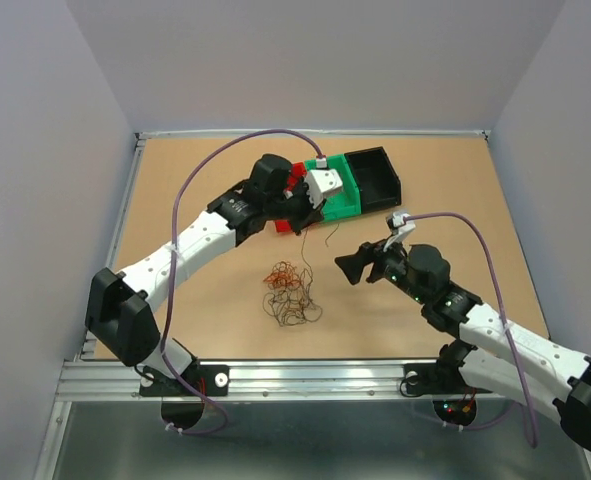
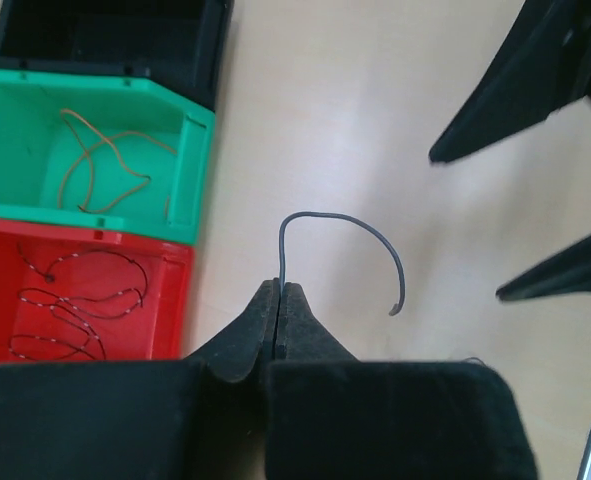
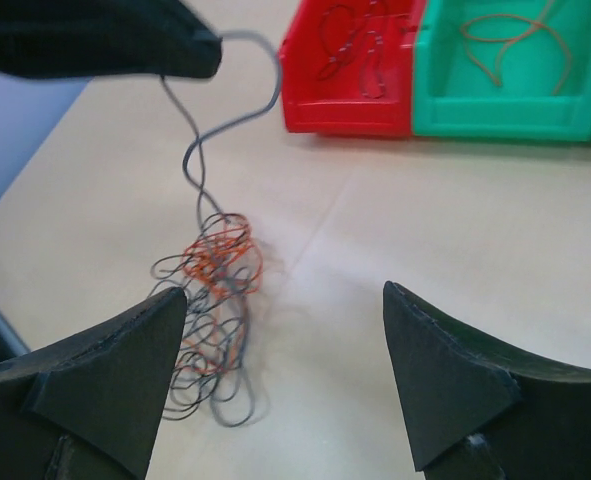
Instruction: Untangle the cables
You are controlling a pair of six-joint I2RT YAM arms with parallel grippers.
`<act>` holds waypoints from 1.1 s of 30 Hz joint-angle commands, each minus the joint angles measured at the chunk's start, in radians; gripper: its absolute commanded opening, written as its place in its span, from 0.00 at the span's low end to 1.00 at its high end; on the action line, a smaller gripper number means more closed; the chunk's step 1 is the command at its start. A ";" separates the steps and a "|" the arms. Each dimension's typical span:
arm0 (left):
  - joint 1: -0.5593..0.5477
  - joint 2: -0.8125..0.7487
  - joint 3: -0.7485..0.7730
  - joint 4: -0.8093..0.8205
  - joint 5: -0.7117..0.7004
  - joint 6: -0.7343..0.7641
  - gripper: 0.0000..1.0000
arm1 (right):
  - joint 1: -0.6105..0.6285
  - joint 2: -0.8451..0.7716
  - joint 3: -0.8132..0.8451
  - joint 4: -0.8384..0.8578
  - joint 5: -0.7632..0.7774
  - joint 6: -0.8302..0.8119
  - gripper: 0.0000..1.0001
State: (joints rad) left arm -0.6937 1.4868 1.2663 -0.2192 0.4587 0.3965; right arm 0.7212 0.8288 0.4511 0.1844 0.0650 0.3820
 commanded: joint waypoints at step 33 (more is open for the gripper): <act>-0.023 0.046 0.999 -0.230 0.095 -0.370 0.00 | 0.027 0.506 0.127 0.602 -0.367 -0.083 0.60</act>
State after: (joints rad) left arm -0.7120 1.5311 2.1750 -0.4877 0.5411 0.0624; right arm 0.7349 1.3071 0.5213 0.7212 -0.2897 0.3096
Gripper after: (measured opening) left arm 0.033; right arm 0.664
